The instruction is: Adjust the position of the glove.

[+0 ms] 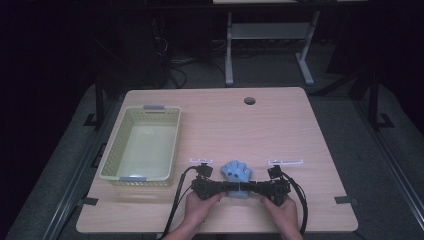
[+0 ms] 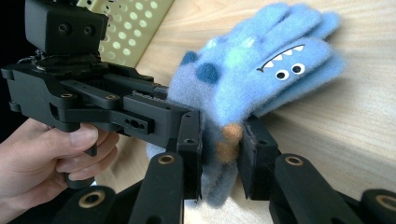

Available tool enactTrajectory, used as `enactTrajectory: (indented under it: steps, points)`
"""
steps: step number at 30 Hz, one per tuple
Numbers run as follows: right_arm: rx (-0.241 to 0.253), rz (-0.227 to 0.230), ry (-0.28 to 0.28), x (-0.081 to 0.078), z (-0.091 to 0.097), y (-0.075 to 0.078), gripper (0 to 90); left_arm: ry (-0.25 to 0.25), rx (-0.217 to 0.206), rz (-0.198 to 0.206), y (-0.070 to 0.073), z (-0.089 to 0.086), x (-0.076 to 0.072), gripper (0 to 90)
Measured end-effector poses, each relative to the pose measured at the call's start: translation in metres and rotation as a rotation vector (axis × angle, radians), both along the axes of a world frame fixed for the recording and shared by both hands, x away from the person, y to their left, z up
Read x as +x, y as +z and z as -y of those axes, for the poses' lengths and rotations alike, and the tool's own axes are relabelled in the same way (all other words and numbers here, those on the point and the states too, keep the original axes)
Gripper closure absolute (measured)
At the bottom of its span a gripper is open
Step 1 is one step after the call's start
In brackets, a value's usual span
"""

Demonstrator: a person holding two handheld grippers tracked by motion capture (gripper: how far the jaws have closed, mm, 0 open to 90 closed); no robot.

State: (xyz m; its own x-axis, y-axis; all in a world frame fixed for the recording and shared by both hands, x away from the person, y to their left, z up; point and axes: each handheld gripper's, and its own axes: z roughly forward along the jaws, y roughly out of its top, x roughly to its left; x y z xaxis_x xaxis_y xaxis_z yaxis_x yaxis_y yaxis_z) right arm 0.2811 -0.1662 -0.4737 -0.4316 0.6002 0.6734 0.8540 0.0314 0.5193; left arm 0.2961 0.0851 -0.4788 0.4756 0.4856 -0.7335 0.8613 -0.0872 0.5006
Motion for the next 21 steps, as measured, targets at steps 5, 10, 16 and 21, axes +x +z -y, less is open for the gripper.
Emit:
enactTrajectory:
  steps: [5, 10, 16, 21]
  points:
    - [0.015, 0.003, 0.003, 0.000, 0.000, 0.006, 72.3, -0.011, 0.001, 0.016, 0.007, -0.001, 0.000, 68.7]
    - [0.011, 0.031, 0.008, 0.003, -0.003, 0.015, 72.4, -0.015, -0.001, 0.039, 0.017, -0.005, 0.003, 68.7]
    - [0.031, 0.062, 0.008, 0.006, -0.006, 0.032, 72.4, -0.026, -0.003, 0.072, 0.038, -0.009, 0.009, 68.7]
    - [0.051, 0.091, 0.009, 0.010, -0.008, 0.047, 72.4, -0.025, -0.018, 0.099, 0.054, -0.014, 0.012, 68.7]
